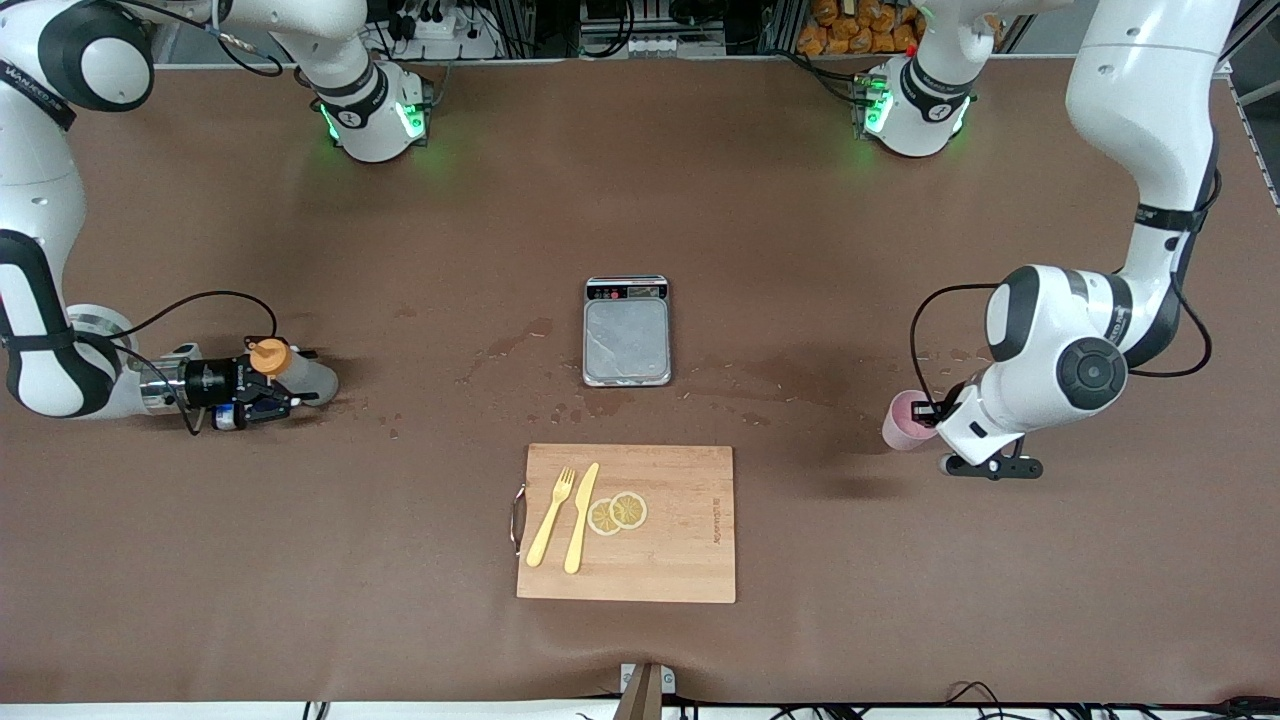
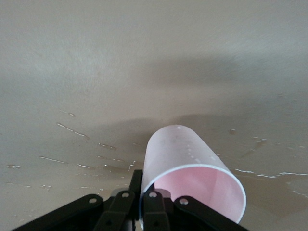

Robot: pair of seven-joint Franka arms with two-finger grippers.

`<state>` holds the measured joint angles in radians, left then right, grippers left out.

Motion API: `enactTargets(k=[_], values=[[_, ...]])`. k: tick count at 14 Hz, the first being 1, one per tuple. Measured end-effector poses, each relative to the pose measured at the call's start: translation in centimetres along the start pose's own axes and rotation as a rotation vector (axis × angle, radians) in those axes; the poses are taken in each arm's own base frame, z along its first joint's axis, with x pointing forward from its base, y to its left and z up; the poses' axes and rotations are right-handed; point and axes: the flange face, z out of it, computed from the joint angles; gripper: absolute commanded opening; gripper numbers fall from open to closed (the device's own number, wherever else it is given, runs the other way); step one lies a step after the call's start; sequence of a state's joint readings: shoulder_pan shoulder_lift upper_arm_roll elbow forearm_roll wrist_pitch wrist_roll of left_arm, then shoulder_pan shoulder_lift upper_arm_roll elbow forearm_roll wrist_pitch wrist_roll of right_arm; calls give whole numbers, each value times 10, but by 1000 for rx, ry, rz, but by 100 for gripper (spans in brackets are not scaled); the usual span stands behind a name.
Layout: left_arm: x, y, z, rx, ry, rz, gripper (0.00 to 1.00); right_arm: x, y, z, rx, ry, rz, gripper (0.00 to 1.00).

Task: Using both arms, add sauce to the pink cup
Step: 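Lift the pink cup with the left gripper and carry it onto the scale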

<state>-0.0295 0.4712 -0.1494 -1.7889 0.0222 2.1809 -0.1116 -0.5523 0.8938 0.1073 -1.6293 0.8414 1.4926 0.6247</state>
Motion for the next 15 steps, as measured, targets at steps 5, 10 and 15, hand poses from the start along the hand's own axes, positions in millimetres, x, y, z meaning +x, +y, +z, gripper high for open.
enactTargets(k=[5, 10, 15], values=[[-24, 76, -48, -21, -26, -46, 0, -1, -1, -2, 1, 1, -4, 43], [-57, 189, -71, -48, -49, -143, 0, -2, -2, -3, 3, 3, -7, 39], [-118, 309, -50, -18, -86, -214, 0, -6, -8, 1, -7, 12, 0, 36]])
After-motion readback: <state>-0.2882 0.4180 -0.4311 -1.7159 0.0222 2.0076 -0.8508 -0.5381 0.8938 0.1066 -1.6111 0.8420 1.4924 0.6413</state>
